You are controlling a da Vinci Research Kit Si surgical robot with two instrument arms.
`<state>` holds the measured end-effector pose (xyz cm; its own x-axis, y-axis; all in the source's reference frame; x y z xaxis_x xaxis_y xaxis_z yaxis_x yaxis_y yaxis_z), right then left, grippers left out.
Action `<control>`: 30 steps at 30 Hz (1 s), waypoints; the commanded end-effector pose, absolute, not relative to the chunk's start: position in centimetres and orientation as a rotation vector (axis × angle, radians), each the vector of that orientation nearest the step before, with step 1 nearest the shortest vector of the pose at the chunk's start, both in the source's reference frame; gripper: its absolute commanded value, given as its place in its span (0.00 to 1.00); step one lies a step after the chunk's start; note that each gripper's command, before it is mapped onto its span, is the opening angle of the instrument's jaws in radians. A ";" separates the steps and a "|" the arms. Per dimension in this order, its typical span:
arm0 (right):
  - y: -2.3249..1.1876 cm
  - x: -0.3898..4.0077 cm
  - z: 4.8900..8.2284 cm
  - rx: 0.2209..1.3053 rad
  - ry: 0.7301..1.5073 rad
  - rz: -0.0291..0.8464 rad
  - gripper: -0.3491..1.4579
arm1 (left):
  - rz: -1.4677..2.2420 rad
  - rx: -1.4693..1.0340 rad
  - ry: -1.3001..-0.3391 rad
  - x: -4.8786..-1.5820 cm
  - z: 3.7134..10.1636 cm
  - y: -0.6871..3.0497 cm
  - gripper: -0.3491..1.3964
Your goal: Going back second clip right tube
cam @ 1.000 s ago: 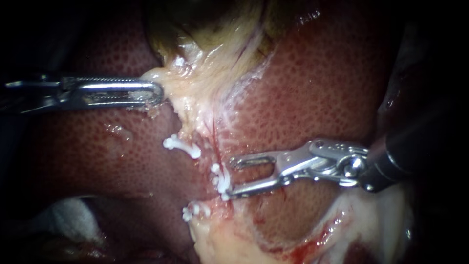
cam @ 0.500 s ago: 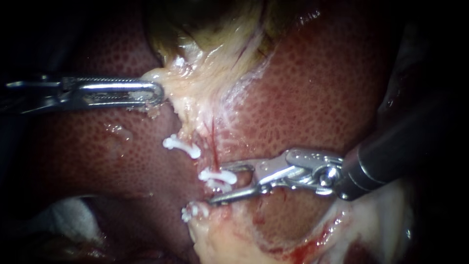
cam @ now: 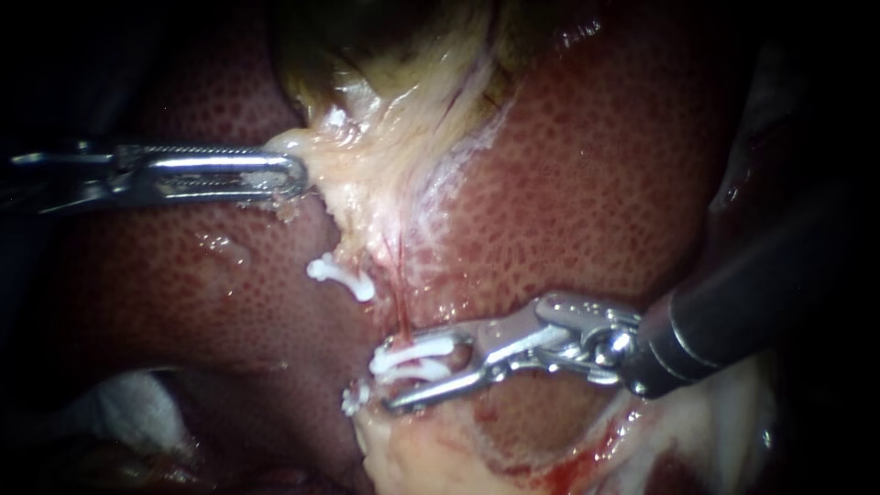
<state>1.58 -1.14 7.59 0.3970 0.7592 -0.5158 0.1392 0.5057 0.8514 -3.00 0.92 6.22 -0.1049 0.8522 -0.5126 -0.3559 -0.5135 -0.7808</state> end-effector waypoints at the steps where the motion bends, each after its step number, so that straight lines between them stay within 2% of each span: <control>1: -1.11 1.58 7.60 0.988 1.118 0.489 0.47 | 1.754 -1.279 -0.604 -3.00 6.21 0.92 0.00; 6: -0.96 1.54 7.72 0.915 1.124 0.550 0.47 | 1.754 -1.279 -0.604 -3.00 6.22 0.92 0.00; 14: -0.63 1.31 7.82 0.806 1.152 0.526 0.47 | 1.754 -1.280 -0.604 -3.00 6.22 0.93 0.00; 21: -0.49 1.09 7.70 0.757 1.143 0.515 0.47 | 1.754 -1.280 -0.604 -3.00 6.22 0.93 0.00; 24: -0.45 0.97 7.61 0.743 1.152 0.484 0.47 | 1.754 -1.280 -0.604 -2.99 6.22 0.93 0.00; 30: -0.33 0.67 7.12 0.711 1.180 0.396 0.47 | 1.754 -1.280 -0.605 -2.98 6.22 0.93 0.00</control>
